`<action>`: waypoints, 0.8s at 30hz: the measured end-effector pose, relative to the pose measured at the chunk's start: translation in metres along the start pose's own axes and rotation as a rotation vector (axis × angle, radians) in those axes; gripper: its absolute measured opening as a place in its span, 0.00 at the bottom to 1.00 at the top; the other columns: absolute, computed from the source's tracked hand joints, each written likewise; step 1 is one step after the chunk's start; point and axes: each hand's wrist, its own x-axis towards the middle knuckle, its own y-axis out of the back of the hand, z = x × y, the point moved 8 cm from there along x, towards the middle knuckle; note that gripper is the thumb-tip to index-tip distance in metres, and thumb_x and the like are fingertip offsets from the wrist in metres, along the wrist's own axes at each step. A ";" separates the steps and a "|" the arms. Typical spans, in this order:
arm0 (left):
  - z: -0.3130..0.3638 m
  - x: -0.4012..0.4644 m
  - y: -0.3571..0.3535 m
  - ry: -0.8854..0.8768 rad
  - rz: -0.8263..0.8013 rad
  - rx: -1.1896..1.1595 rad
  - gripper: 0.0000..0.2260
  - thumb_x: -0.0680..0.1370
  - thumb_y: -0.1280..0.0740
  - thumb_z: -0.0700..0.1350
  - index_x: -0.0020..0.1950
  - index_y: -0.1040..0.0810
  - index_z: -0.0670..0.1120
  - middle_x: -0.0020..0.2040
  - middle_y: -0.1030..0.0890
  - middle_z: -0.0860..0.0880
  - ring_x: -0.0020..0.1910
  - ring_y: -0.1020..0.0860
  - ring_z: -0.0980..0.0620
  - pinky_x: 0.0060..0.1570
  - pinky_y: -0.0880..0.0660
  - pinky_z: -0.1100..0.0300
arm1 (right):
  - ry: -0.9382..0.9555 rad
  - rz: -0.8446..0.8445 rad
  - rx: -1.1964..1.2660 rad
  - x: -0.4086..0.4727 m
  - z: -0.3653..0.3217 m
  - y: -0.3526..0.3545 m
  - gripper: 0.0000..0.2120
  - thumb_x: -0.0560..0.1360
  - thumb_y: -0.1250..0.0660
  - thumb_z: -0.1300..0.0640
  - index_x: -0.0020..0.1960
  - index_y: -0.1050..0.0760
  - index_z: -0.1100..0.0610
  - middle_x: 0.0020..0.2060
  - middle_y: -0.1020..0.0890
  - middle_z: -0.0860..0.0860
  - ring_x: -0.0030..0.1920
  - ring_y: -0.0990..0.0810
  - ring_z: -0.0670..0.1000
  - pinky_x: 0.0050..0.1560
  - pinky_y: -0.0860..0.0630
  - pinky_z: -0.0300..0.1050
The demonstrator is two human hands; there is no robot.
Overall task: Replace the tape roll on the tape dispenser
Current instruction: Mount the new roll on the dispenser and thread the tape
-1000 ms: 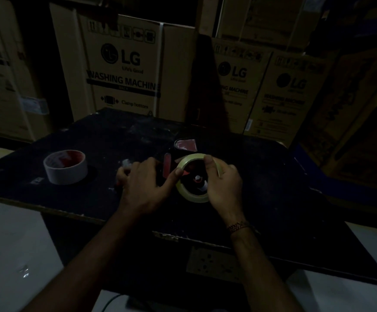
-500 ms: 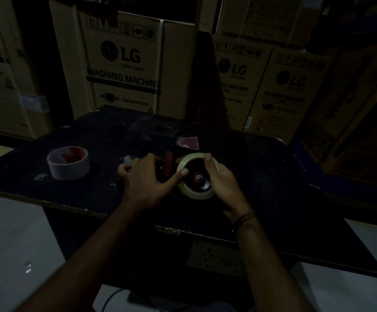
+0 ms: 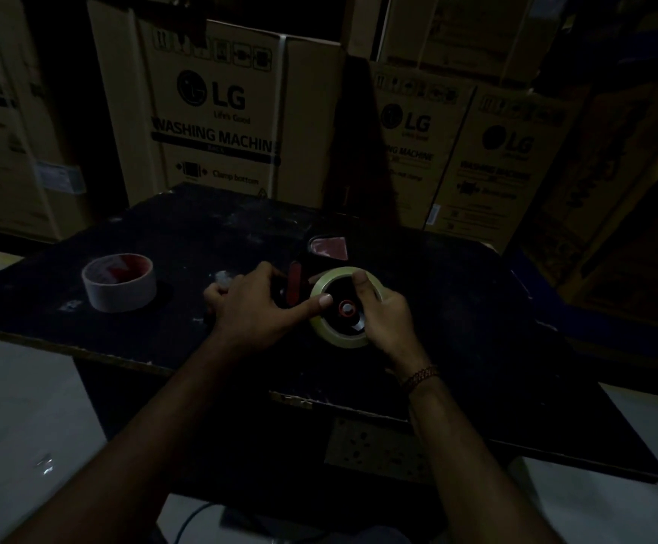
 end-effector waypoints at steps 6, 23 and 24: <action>0.003 0.006 -0.005 0.037 -0.052 0.001 0.33 0.65 0.34 0.81 0.54 0.27 0.55 0.43 0.21 0.59 0.48 0.26 0.57 0.60 0.40 0.48 | 0.028 0.088 -0.039 0.002 0.000 0.003 0.21 0.79 0.31 0.41 0.46 0.16 0.60 0.40 0.13 0.53 0.40 0.13 0.50 0.38 0.15 0.47; 0.007 0.007 -0.019 0.065 -0.176 0.009 0.36 0.62 0.39 0.85 0.47 0.15 0.57 0.43 0.15 0.56 0.52 0.21 0.53 0.63 0.44 0.44 | 0.071 0.187 0.005 -0.004 -0.003 0.019 0.25 0.81 0.36 0.38 0.37 0.20 0.57 0.35 0.17 0.52 0.34 0.19 0.44 0.34 0.24 0.39; 0.007 0.006 -0.018 0.067 -0.174 0.010 0.36 0.62 0.39 0.85 0.48 0.15 0.57 0.44 0.15 0.56 0.52 0.22 0.53 0.61 0.45 0.45 | 0.067 0.180 0.003 -0.003 -0.002 0.020 0.25 0.80 0.36 0.38 0.38 0.19 0.57 0.36 0.16 0.52 0.36 0.17 0.46 0.37 0.22 0.42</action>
